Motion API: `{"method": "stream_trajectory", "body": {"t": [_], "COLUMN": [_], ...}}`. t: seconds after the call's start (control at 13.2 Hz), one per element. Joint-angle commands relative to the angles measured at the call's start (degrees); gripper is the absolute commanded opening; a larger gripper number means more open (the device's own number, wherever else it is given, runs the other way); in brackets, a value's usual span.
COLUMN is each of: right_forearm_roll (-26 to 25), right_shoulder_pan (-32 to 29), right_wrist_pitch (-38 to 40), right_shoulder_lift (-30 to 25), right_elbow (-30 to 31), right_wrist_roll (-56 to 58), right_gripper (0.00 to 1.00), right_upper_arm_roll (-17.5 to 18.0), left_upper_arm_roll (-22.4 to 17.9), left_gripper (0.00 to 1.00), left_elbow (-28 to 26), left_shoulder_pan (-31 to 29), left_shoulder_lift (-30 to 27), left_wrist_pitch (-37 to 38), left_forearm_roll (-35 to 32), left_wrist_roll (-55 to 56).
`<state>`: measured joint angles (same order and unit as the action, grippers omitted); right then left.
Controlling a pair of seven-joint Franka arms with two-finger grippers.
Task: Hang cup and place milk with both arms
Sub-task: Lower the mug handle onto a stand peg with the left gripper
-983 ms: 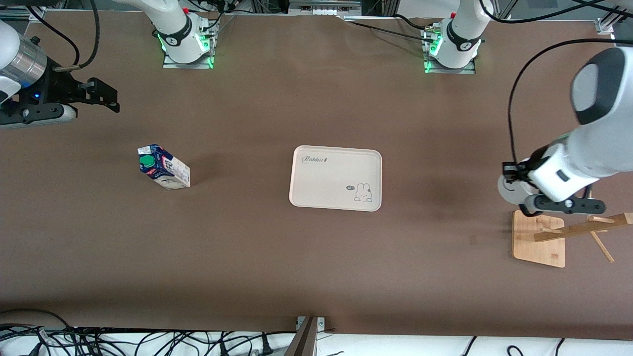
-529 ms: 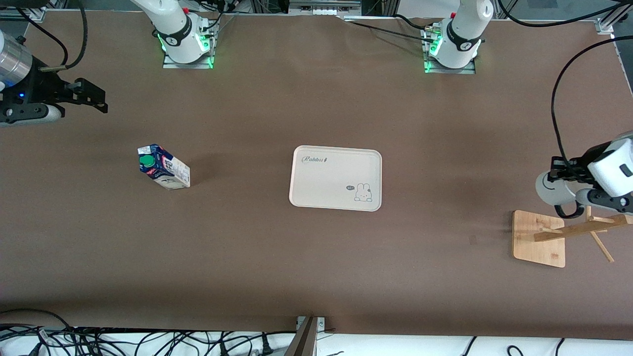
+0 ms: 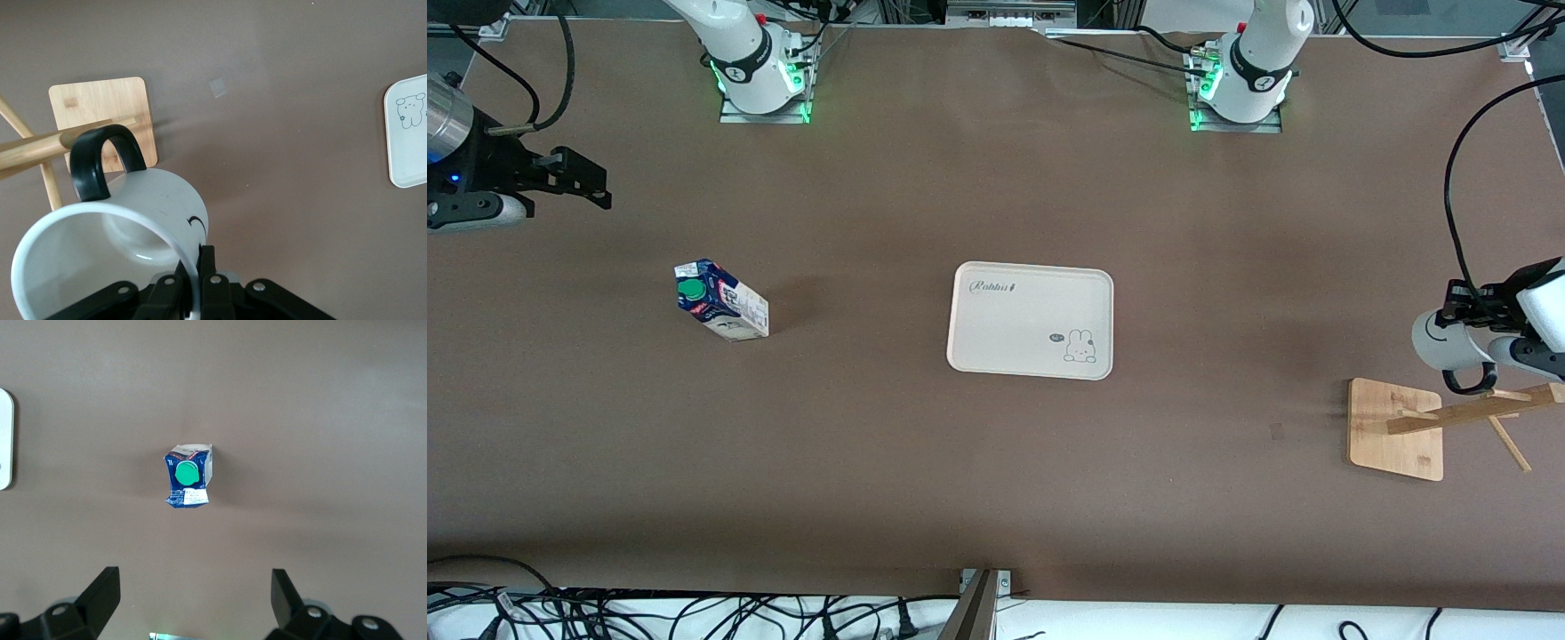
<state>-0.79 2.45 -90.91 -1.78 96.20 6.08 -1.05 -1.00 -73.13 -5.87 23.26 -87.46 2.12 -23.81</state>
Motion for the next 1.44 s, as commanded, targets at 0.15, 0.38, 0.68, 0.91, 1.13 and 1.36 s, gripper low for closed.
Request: {"method": "stream_trajectory", "body": {"t": [0.15, 0.38, 0.68, 0.91, 1.13, 1.36], "right_forearm_roll": [-0.88, -0.61, -1.22, -0.52, -0.35, -0.26], "right_shoulder_pan": [-0.96, -0.87, -0.61, -0.79, -0.7, -0.52], "right_wrist_pitch": [0.3, 0.82, 0.21, 0.47, 0.56, 0.21], "right_shoulder_lift": [1.69, 1.7, 1.87, 2.31, 2.31, 2.22], "right_elbow": [-4.62, -4.53, -4.62, -4.44, -4.53, -4.53], "right_wrist_roll": [-0.02, -0.11, 0.07, -0.19, -0.28, -0.28], "right_gripper": [1.0, 1.0, 1.0, 1.0, 1.0, 1.0], "right_upper_arm_roll": [1.05, 1.23, 1.49, 1.32, 1.49, 1.67], "left_upper_arm_roll": [-0.49, -1.02, -1.02, -1.19, -1.55, -1.55], "left_gripper": [0.0, 0.0, 0.0, 0.0, 0.0, 0.08], "left_elbow": [0.97, 1.15, 3.61, 3.61, 3.61, 3.52], "left_shoulder_pan": [-0.37, -0.29, -0.11, -0.37, -2.83, -4.06], "left_shoulder_lift": [0.38, 0.38, 0.73, 1.35, 2.13, 3.01], "left_wrist_pitch": [0.36, 0.27, 0.27, 0.1, 0.18, 0.18], "left_forearm_roll": [-0.01, -0.01, 0.08, 0.08, 0.26, 0.69], "left_wrist_roll": [-1.5, -1.59, -1.5, -1.67, -1.76, -1.76]}}
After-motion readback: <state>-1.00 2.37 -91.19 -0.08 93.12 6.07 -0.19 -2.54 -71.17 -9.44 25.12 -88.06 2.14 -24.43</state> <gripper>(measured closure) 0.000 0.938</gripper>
